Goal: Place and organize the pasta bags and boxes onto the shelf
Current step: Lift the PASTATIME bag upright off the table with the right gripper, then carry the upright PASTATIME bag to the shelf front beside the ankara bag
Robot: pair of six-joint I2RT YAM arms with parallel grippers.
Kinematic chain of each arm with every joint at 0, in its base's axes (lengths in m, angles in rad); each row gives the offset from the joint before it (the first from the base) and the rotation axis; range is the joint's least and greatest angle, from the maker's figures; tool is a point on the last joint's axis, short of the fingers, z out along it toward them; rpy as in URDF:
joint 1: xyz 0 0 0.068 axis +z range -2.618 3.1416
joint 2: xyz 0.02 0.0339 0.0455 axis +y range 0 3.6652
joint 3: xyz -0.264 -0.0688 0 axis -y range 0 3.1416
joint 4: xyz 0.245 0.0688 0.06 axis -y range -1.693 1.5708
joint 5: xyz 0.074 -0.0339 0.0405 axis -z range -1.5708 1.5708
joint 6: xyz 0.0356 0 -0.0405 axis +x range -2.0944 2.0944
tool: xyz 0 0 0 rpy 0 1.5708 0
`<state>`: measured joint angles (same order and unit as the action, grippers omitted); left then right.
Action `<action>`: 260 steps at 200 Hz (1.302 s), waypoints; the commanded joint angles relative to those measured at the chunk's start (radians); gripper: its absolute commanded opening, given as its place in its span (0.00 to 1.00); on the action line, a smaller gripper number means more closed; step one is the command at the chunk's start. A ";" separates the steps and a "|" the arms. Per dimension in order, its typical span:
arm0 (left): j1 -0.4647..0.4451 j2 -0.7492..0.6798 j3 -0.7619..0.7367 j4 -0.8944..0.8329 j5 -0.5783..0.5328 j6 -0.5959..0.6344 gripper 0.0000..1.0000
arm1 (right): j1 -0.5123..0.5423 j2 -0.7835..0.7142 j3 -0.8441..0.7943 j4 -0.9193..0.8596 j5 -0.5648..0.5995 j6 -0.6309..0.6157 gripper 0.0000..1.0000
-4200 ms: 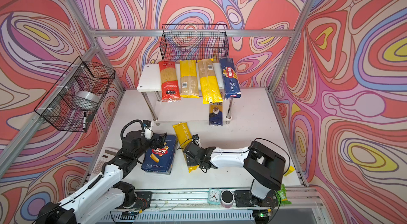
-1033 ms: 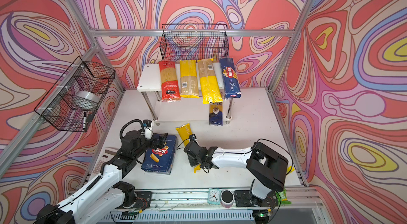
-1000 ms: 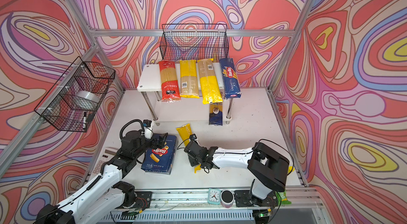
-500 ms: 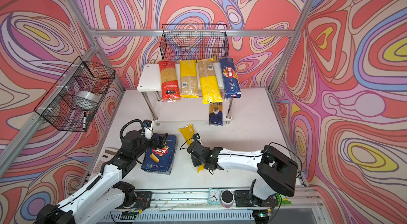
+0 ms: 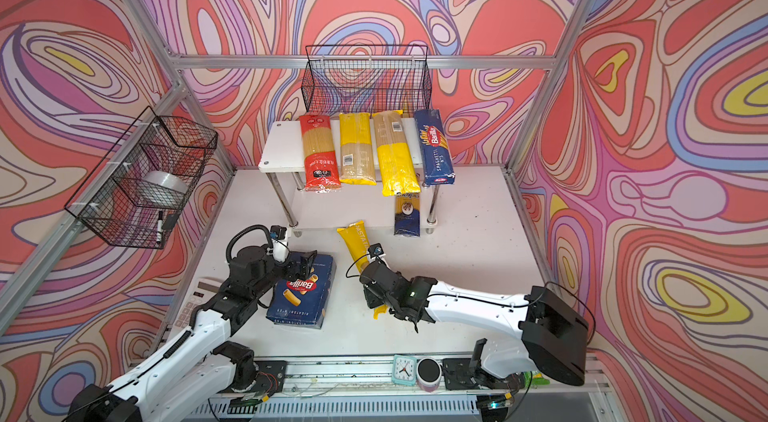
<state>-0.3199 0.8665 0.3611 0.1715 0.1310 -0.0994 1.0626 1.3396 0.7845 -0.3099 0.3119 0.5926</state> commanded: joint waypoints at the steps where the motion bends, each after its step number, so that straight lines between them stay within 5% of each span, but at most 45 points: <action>1: 0.004 0.000 0.011 -0.006 0.008 0.014 1.00 | 0.002 -0.051 0.060 0.072 0.110 -0.006 0.00; 54: 0.004 0.002 0.012 -0.007 0.011 0.015 1.00 | -0.019 -0.033 0.116 0.049 0.174 0.013 0.00; 260: 0.005 0.011 0.017 -0.009 0.019 0.017 1.00 | -0.267 0.166 0.247 0.195 0.029 -0.010 0.00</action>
<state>-0.3199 0.8742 0.3611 0.1673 0.1349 -0.0971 0.8104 1.4815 0.9684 -0.2600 0.3206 0.5938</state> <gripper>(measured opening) 0.994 0.241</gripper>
